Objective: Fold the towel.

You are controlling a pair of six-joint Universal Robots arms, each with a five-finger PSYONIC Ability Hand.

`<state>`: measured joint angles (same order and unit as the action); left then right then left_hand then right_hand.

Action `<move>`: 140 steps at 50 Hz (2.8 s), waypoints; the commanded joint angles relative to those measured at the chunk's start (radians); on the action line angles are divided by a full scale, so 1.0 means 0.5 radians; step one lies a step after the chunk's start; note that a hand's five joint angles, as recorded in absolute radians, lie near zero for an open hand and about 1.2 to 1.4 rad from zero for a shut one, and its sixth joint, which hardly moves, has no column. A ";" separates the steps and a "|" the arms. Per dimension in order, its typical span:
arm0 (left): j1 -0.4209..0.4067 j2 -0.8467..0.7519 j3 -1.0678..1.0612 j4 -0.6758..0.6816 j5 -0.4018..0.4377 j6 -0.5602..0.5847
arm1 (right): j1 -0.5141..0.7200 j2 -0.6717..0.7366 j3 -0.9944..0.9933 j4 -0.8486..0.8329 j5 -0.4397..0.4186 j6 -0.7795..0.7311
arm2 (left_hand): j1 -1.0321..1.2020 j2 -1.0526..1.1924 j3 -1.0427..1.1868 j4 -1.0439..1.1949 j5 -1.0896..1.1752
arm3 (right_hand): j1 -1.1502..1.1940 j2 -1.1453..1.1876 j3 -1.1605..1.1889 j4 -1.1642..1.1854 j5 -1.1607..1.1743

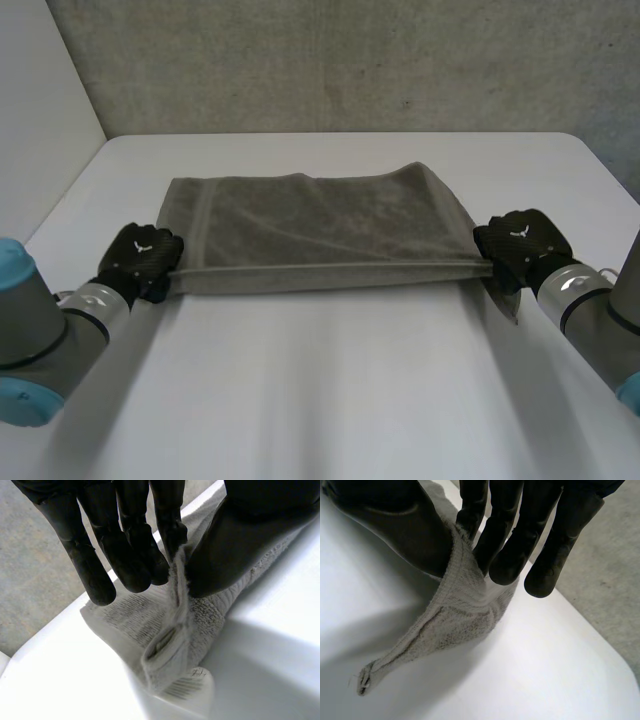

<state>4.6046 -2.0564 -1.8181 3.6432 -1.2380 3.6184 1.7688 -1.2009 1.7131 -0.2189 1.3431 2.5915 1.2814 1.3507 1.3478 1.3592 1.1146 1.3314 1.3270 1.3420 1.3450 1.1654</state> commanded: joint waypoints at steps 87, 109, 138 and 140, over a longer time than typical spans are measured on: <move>0.387 0.517 0.163 -0.448 0.292 -0.751 | 0.027 -0.019 -0.178 1.110 -0.078 0.223 | 0.230 0.091 0.097 0.074 0.214 | -1.295 -1.286 -1.316 -1.322 -1.312; 0.357 0.508 0.441 -0.399 0.283 -0.760 | -0.043 -0.077 -0.665 1.263 -0.195 -0.409 | 0.230 0.091 0.097 0.074 0.214 | 0.130 0.138 0.109 0.103 0.113; 0.369 0.490 0.691 -0.187 0.240 -1.426 | 0.117 -0.123 -0.801 0.327 -0.299 -0.212 | 0.230 0.091 0.097 0.074 0.214 | 0.130 0.138 0.109 0.103 0.113; 0.412 0.493 0.538 -0.138 0.332 -1.389 | 0.092 -0.123 -0.685 0.333 -0.324 -0.319 | 0.230 0.091 0.097 0.074 0.214 | 0.130 0.138 0.109 0.103 0.113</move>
<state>4.7489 -1.8223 -1.3329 3.5357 -1.2138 2.8900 1.8456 -1.2550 1.1715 -0.0726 1.2493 2.5876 1.2955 1.3537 1.3514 1.3641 1.1620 1.3165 1.3318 1.3428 1.3453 1.1818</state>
